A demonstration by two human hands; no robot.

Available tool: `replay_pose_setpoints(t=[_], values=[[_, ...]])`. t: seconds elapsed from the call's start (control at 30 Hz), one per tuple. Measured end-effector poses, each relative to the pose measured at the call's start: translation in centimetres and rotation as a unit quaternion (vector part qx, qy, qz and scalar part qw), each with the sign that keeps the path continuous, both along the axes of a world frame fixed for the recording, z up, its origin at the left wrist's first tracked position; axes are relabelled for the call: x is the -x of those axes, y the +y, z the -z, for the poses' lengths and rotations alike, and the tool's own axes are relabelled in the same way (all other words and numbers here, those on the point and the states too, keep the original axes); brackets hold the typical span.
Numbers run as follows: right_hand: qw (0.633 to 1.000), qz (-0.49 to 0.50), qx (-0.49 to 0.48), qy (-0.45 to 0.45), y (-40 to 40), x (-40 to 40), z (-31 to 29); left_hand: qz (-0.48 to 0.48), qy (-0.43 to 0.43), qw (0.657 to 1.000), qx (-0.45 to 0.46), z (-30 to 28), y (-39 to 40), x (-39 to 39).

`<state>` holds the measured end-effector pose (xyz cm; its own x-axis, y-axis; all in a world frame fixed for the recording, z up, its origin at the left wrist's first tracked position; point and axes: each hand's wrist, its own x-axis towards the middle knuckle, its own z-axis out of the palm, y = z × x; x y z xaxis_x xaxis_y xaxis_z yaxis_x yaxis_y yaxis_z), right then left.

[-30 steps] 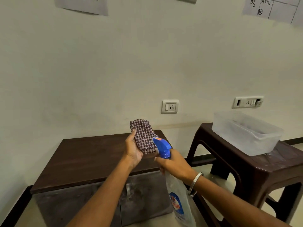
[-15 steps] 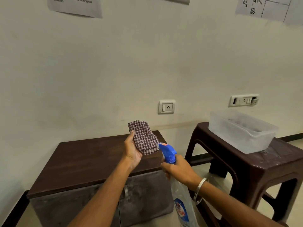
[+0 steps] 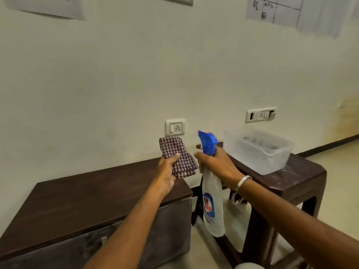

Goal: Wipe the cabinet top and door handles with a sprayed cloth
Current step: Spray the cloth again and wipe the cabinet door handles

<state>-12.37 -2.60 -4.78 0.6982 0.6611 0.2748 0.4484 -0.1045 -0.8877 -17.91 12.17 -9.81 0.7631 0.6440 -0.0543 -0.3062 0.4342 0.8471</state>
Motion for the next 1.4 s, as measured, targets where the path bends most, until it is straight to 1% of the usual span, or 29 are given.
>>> replay_pose_setpoints(t=[0.13,0.3,0.47,0.6,0.73,0.83,1.0,1.2,1.4], values=[[0.996,0.049,-0.076,-0.01,-1.5,-3.0,-4.2,0.027,-0.002,0.999,-0.034,-1.3,-1.9,-2.9],[0.982,0.121,-0.139,-0.048,-4.0,-7.4,-10.0,0.059,-0.019,0.997,-0.045,-3.2,-4.9,-6.1],[0.952,0.214,-0.208,-0.068,-7.0,-12.3,-14.8,0.077,-0.02,0.996,-0.039,-3.1,-7.0,-8.7],[0.928,0.279,-0.229,-0.095,-8.8,-16.0,-16.7,0.089,-0.014,0.995,-0.032,-2.0,-8.2,-10.2],[0.915,0.314,-0.229,-0.111,-9.5,-19.2,-16.4,0.104,0.004,0.994,-0.033,-0.3,-8.6,-11.5],[0.91,0.328,-0.228,-0.112,-9.5,-21.1,-15.2,0.103,0.014,0.994,-0.025,1.1,-8.2,-12.2],[0.913,0.348,-0.191,-0.094,-8.5,-24.1,-11.3,0.096,0.03,0.995,-0.025,2.6,-7.2,-12.5],[0.918,0.356,-0.16,-0.068,-7.6,-25.7,-7.2,0.086,0.041,0.995,-0.029,3.8,-5.9,-12.2],[0.923,0.354,-0.139,-0.062,-7.0,-25.2,-6.8,0.079,0.04,0.996,-0.02,4.8,-5.1,-11.7]])
